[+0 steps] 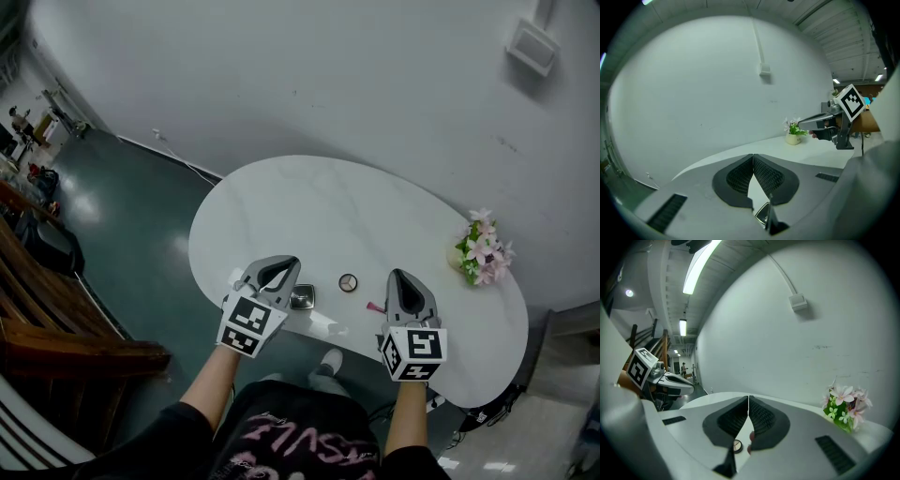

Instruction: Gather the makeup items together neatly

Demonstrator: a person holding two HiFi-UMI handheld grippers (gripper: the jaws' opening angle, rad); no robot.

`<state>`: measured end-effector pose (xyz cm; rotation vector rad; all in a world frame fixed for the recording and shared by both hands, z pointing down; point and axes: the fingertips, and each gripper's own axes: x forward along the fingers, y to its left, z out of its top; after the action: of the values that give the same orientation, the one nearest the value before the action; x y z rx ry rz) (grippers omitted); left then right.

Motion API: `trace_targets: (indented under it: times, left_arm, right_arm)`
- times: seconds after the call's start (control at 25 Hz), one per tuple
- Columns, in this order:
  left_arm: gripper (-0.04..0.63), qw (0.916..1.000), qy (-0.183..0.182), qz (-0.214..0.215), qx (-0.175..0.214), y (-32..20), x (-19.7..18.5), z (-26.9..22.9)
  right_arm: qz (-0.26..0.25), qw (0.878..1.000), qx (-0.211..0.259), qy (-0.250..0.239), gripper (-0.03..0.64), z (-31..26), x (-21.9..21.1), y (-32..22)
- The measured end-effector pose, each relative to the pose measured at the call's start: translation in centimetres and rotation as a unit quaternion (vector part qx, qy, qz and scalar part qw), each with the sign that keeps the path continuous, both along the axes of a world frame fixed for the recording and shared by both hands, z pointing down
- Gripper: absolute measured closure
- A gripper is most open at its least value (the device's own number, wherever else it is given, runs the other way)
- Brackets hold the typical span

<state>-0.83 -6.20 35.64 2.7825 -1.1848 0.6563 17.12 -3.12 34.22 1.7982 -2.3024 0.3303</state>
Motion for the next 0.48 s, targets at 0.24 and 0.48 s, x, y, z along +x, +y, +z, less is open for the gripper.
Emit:
trace_targets:
  times: [0.24,0.48]
  left_arm:
    - [0.583,1.0,-0.006,-0.006,0.002,-0.1,0.3,0.3]
    - [0.583,0.9998,0.008,-0.017,0.003,-0.7,-0.5,-0.1]
  right_arm:
    - [-0.004,1.0,0.0,-0.01,0.554,0.3,0.5,-0.7]
    - [-0.012,1.0,-0.001,-0.009,0.554,0.5,-0.3,-1.2]
